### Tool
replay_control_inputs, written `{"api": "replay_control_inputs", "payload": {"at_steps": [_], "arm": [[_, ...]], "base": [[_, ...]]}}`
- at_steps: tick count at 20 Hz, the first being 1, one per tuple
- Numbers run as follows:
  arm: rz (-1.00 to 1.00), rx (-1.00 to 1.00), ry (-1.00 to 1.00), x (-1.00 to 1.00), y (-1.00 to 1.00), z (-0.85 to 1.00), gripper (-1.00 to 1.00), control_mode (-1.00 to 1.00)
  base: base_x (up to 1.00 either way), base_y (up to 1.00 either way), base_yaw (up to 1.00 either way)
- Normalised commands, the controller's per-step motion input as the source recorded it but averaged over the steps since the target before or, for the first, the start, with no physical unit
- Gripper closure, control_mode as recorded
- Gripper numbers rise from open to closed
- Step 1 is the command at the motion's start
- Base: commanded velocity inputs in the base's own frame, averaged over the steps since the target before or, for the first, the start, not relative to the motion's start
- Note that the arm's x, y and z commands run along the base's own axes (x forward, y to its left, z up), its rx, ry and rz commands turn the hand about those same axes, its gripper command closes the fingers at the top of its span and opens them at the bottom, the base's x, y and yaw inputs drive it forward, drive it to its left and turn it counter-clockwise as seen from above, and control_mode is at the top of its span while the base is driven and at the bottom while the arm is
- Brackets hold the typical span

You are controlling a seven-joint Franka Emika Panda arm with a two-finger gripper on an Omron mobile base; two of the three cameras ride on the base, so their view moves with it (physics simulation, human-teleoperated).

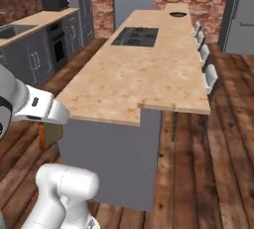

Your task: Start the toaster. Once the lever pops up, take the bread to the plate on the dining counter.

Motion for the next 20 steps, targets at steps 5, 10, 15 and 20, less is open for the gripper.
{"api": "replay_control_inputs", "payload": {"at_steps": [5,10,15,20], "arm": [[0.0,0.0,0.0,0.0,0.0,0.0,1.0,1.0],[0.0,0.0,0.0,0.0,0.0,0.0,1.0,1.0],[0.0,0.0,0.0,0.0,0.0,0.0,1.0,1.0],[0.0,0.0,0.0,0.0,0.0,0.0,1.0,1.0]], "base": [[0.89,-1.0,-0.04],[0.87,-1.0,-0.06],[0.28,-1.0,-0.12],[0.04,-1.0,-0.13]]}}
